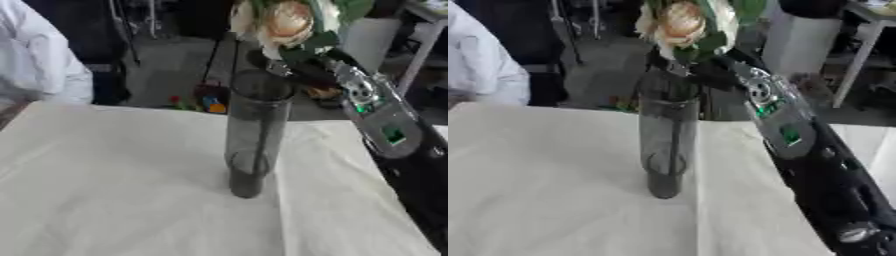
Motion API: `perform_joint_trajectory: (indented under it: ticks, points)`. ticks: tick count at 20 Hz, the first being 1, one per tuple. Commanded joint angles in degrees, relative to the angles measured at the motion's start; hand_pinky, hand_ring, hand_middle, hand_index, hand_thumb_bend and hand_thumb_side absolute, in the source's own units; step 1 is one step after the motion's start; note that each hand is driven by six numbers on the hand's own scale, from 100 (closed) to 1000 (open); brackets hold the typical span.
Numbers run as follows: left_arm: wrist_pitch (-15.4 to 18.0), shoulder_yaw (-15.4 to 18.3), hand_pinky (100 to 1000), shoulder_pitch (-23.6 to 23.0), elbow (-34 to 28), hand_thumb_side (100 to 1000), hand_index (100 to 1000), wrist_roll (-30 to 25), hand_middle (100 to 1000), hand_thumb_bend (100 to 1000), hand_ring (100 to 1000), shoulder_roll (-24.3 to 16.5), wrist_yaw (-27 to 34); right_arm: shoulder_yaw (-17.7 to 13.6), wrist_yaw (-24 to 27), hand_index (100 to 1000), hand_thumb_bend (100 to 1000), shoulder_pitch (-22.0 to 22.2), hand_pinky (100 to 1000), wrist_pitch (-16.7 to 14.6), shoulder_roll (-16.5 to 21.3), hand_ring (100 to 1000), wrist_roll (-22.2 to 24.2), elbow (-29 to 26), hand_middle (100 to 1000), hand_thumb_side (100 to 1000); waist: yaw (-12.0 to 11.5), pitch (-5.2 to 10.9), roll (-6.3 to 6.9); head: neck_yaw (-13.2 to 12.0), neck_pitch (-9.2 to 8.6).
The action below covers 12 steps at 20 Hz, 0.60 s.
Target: Arrange flowers into the vase.
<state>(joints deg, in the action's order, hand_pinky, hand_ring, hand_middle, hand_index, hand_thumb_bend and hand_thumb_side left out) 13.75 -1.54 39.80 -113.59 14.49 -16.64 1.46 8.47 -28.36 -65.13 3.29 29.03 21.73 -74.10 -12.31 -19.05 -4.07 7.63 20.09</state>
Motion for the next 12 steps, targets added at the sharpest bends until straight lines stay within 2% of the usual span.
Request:
perform_joint_trajectory:
  ticks: [1, 6, 12]
  points:
    - [-0.20, -0.10, 905, 0.53, -1.00, 1000, 1000, 0.05, 908, 120, 1000, -0.78, 0.02, -0.64, -1.38, 964, 701, -1.79, 1000, -1.01, 2.20, 997, 3.05, -0.14, 912, 964, 0.08, 1.56, 0.33, -0.17, -0.37]
    - [-0.22, -0.10, 906, 0.41, -1.00, 1000, 1000, 0.14, 909, 119, 1000, -0.73, 0.03, -0.98, -2.55, 986, 719, -1.87, 1000, -2.80, 2.65, 1000, 7.52, 0.15, 937, 955, 0.14, 1.49, 0.37, -0.23, -0.37]
    - [-0.23, -0.08, 906, 0.35, -1.00, 1000, 1000, 0.18, 909, 118, 1000, -0.76, 0.04, -1.44, -3.08, 996, 721, -1.72, 1000, -3.77, 3.46, 1000, 10.23, 0.36, 956, 940, 0.14, 1.50, 0.40, -0.32, -0.29]
